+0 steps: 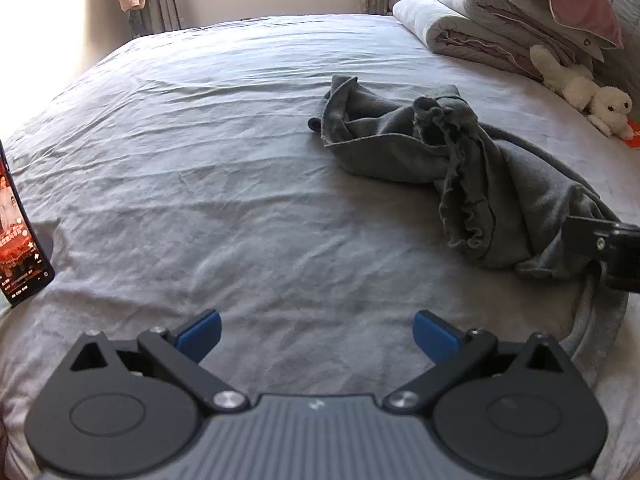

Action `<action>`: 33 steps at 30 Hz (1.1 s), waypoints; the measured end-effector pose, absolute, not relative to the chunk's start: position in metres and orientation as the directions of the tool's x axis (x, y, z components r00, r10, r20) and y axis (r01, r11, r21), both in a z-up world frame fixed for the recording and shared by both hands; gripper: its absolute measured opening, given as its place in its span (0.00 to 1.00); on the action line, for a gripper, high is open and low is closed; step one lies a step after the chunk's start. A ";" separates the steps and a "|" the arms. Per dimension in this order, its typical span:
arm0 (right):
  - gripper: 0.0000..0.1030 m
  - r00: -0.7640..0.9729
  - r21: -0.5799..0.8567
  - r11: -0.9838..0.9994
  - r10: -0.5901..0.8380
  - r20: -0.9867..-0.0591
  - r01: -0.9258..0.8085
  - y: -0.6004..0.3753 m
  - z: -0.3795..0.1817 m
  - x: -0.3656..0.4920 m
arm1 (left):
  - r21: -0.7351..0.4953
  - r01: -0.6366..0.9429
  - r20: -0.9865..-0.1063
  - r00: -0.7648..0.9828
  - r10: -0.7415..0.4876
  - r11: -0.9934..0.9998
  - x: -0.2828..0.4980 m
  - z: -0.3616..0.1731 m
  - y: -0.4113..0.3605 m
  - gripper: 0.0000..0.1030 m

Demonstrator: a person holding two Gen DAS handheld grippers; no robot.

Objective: Fold clothes

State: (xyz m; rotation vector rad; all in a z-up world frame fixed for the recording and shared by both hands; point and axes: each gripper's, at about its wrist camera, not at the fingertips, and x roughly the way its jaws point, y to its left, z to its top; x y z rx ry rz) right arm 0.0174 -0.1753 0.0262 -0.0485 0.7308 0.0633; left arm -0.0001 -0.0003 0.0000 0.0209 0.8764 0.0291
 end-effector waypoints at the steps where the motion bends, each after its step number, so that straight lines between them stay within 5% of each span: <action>1: 1.00 0.743 -0.022 0.997 0.040 -0.669 -0.073 -0.174 0.026 0.018 | 0.025 -0.016 -0.768 0.639 0.030 1.000 0.000 0.000 -0.001 0.99; 33: 1.00 0.731 -0.031 0.999 0.004 -0.682 -0.035 -0.166 0.019 0.030 | -0.023 -0.069 -0.806 0.592 0.022 0.997 0.009 -0.009 0.015 0.99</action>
